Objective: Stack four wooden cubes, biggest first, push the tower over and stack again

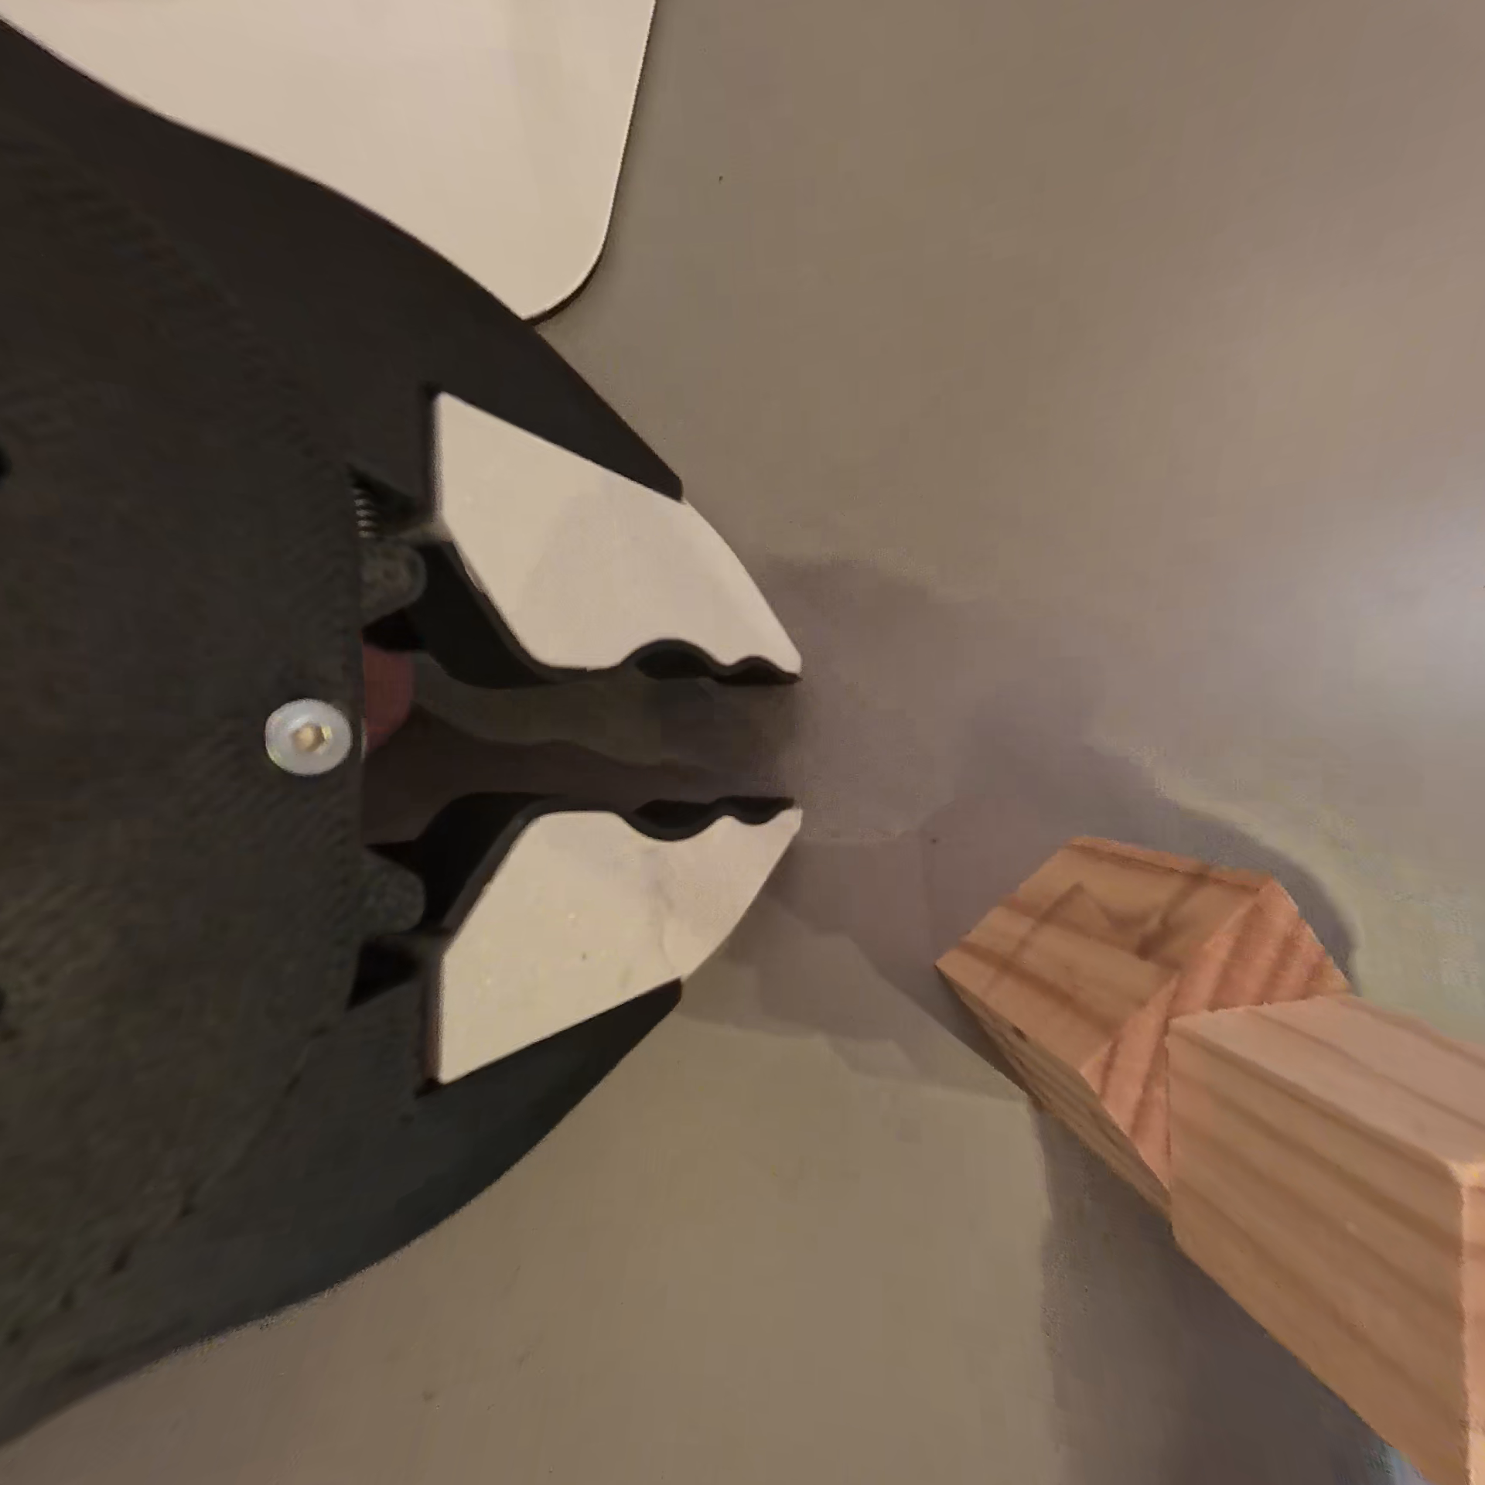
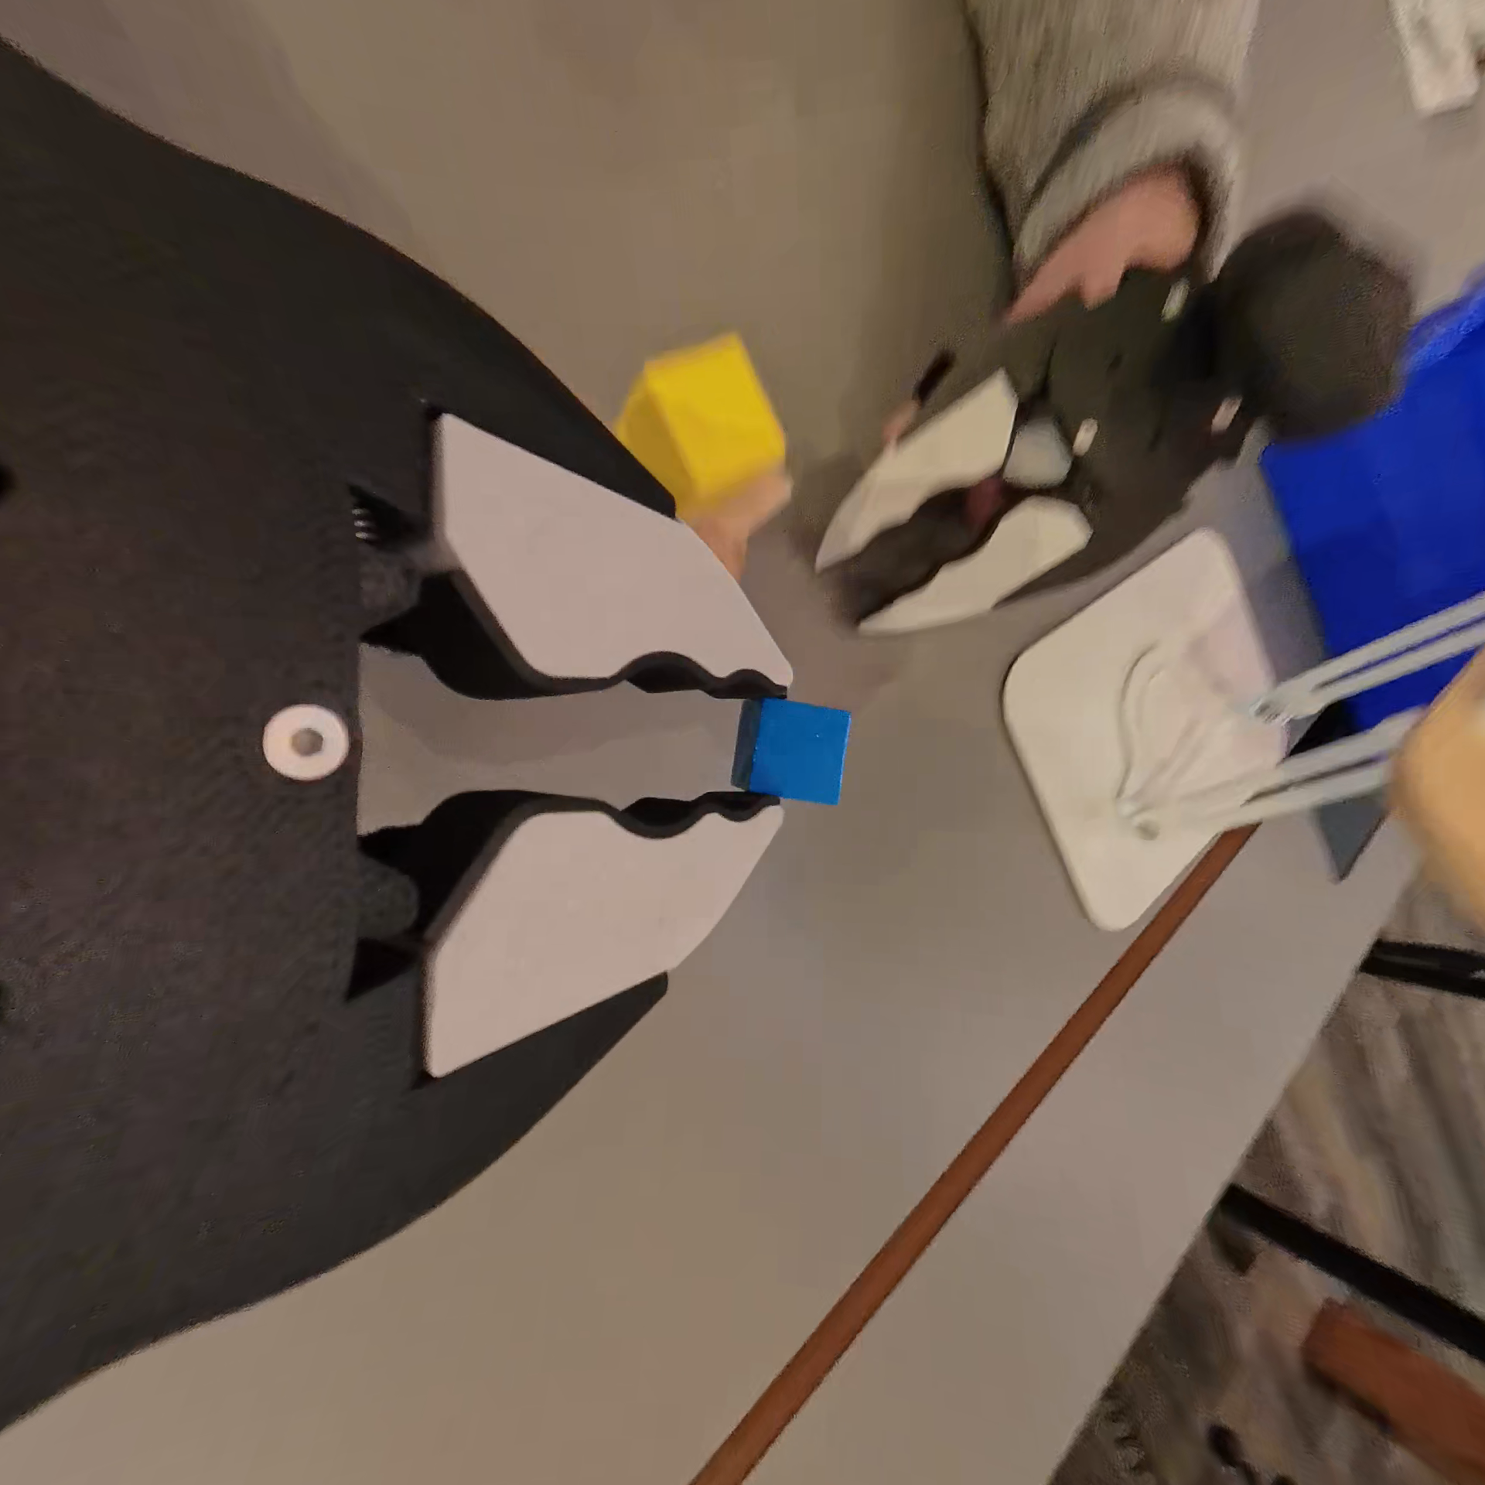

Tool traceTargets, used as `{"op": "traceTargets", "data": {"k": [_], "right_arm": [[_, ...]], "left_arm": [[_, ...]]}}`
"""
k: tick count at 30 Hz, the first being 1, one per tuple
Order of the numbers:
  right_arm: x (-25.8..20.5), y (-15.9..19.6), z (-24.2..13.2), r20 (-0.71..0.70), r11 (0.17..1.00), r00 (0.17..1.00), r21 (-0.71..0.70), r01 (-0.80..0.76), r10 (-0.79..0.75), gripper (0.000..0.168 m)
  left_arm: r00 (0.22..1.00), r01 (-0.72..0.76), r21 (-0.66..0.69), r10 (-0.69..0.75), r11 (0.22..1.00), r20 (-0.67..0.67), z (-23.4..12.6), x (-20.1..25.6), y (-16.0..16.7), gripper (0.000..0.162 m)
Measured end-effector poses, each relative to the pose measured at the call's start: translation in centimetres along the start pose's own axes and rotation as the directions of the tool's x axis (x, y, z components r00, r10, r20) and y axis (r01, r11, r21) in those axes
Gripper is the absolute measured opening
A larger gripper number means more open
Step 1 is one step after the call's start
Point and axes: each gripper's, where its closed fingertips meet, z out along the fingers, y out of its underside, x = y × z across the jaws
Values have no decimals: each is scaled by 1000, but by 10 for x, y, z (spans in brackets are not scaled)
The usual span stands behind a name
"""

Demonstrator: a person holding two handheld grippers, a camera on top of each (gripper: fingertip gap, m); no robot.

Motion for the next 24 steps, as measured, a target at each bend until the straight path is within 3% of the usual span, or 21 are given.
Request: {"op": "traceTargets", "data": {"k": [6,15,16,19,24], "right_arm": [[-47,-11,-20,72,997,996,-59,48,-44,22],[-63,1,-11,123,981,992,-188,53,-30,25],[-61,0,-13,108,982,994,-184,47,-27,37],[-58,-7,-23,82,989,996,-145,30,-18,48],[-50,-2,-45,25,998,1000,-53,-16,18,46]], "left_arm": [[1000,5,0,-5,1000,7,1,-1,0,26],[1000,12,0,-12,1000,0,2,0,0,26],[1000,13,0,-13,1000,-1,2,0,0,26],[1000,14,0,-14,1000,-1,2,0,0,26],[1000,8,0,-8,1000,8,2,0,1,26]]}}
